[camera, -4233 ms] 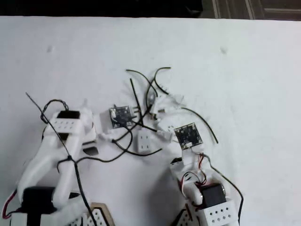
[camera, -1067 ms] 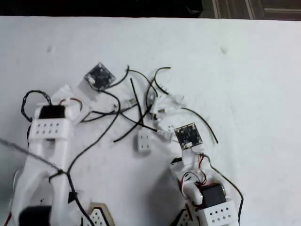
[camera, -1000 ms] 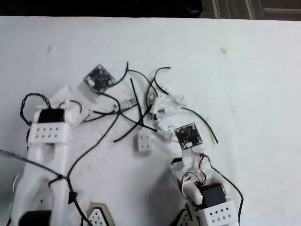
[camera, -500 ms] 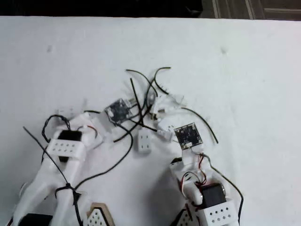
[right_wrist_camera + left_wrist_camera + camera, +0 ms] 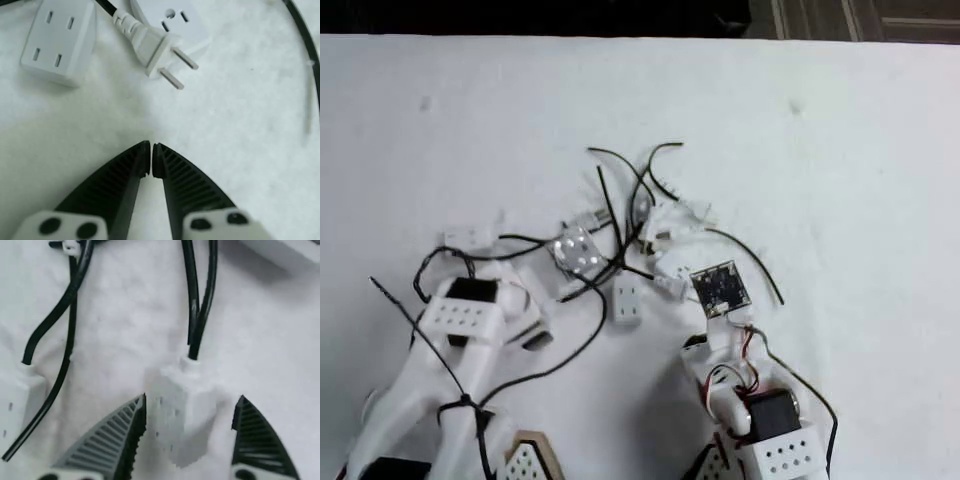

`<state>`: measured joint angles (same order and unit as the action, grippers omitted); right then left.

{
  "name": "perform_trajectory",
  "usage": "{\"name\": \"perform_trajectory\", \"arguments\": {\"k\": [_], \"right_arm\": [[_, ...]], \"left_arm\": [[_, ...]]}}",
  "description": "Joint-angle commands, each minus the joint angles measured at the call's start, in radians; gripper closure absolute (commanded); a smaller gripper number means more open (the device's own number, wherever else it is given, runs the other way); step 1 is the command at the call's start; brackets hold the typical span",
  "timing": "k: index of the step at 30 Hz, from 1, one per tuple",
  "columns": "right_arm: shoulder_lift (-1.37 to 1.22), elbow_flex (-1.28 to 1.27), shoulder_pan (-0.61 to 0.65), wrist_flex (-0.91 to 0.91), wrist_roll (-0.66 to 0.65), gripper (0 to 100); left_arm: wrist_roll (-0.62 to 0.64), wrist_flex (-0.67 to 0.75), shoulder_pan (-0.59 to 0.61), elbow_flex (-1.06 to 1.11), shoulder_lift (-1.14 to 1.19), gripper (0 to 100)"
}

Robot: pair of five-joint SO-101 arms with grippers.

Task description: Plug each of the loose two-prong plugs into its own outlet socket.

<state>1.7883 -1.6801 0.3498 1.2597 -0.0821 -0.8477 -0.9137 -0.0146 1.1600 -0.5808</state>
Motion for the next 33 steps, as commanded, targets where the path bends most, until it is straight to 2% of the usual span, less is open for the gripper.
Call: {"name": "perform_trajectory", "arguments": {"k": [1,6,13,17,20,27,33], "right_arm": [[0.01,-0.011,-0.01,0.008,-0.006,98.1],[0.01,-0.011,-0.01,0.008,-0.006,98.1],[0.01,-0.011,-0.008,0.008,-0.006,98.1],[0.01,-0.011,-0.004,0.005,-0.006,98.1],[0.01,-0.011,-0.004,0.007,-0.009,98.1],[0.01,-0.011,-0.004,0.007,-0.011,98.1],[0.012,0.055,-0.044,-0.085,-0.052,98.1]], "left_arm": [[0.017,-0.135,-0.004,-0.123,-0.031,71],[0.017,-0.226,0.018,-0.249,-0.031,71],[0.008,-0.23,0.071,-0.341,-0.031,71],[-0.087,-0.325,0.071,-0.345,-0.031,71],[-0.097,-0.382,0.09,-0.345,-0.054,71],[-0.078,-0.405,0.242,-0.255,-0.363,81],[0.092,-0.404,0.306,-0.041,-0.71,81]]}}
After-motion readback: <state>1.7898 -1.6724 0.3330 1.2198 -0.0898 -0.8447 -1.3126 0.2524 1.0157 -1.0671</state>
